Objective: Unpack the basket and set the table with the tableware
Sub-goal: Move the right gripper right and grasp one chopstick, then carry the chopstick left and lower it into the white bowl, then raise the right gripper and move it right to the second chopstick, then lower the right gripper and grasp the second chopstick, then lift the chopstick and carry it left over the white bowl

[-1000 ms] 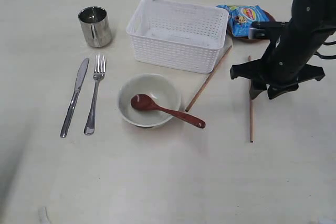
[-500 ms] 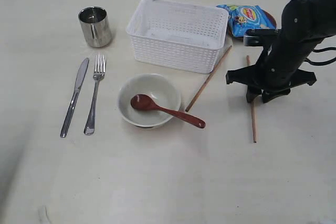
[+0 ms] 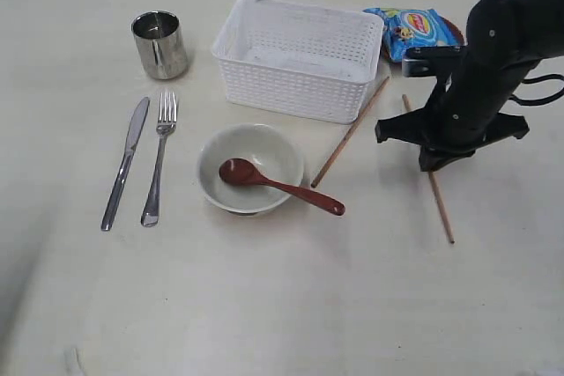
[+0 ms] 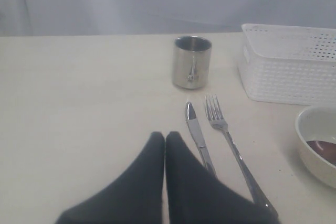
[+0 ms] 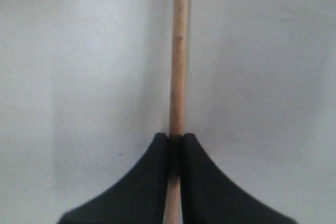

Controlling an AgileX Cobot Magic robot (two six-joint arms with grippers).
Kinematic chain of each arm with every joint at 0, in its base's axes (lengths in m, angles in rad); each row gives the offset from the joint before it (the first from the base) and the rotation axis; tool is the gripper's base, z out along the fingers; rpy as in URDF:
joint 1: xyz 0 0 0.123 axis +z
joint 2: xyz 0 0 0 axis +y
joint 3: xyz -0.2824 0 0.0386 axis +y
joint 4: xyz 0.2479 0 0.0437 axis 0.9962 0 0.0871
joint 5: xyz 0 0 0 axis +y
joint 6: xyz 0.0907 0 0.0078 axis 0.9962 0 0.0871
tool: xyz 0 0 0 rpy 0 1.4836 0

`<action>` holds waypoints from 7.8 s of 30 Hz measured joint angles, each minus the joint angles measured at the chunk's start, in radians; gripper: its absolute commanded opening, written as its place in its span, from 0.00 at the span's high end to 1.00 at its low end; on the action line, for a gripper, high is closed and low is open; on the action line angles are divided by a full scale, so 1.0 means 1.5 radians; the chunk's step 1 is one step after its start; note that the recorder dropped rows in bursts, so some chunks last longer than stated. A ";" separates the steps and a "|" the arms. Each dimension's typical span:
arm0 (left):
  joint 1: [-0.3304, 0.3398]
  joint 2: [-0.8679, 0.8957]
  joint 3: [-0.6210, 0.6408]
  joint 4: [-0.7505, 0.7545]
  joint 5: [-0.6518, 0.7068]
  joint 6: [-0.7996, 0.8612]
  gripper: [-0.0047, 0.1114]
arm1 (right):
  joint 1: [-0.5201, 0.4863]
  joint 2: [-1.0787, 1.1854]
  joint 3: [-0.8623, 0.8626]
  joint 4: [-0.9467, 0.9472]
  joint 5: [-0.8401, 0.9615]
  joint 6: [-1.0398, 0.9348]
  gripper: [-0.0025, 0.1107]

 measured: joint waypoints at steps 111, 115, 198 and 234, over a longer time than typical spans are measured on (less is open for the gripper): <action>0.000 0.000 0.000 0.000 0.000 0.000 0.96 | 0.122 0.016 -0.136 -0.037 -0.073 0.113 0.97; 0.000 0.000 0.000 0.000 0.000 0.000 0.96 | 0.116 0.041 -0.236 -0.036 -0.117 0.120 0.97; 0.000 0.000 0.000 0.000 0.000 0.000 0.96 | 0.107 0.120 -0.175 -0.068 0.113 0.289 0.98; 0.000 0.000 0.000 0.000 0.000 0.000 0.96 | 0.267 -0.138 -0.162 0.192 0.101 -0.085 0.98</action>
